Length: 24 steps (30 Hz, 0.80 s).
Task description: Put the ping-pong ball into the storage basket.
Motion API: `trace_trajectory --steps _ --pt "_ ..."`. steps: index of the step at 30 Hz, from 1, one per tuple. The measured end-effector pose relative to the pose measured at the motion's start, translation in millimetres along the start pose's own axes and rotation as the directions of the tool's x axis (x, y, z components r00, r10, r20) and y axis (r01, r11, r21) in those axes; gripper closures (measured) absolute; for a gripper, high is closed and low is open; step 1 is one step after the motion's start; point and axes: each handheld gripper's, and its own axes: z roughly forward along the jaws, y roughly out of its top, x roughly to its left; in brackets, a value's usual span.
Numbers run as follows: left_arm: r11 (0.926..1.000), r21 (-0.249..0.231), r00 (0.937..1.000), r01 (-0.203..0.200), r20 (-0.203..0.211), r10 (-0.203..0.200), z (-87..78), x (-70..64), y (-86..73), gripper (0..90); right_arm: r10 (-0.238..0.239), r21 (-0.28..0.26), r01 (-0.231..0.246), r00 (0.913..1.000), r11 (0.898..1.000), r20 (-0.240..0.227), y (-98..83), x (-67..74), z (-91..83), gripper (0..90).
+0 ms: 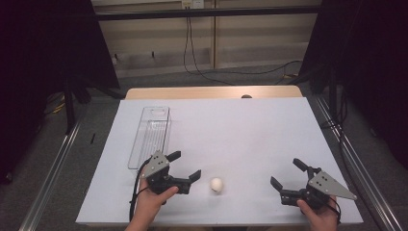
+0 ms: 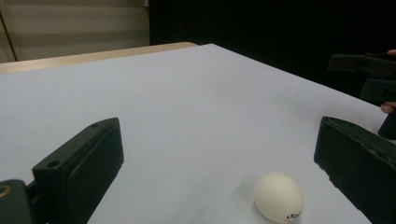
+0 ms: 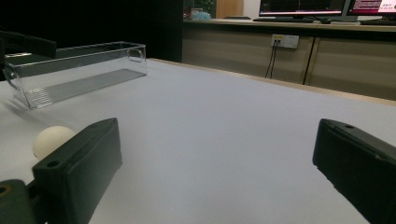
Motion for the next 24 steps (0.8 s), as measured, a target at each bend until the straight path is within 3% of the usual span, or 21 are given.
trace_trajectory --steps 24 --pt "0.9998 0.018 0.9993 0.000 0.037 -0.001 13.5 -8.9 0.0 1.7 -0.001 -0.003 0.001 1.0000 1.000 0.000 0.1 0.2 0.0 1.0"
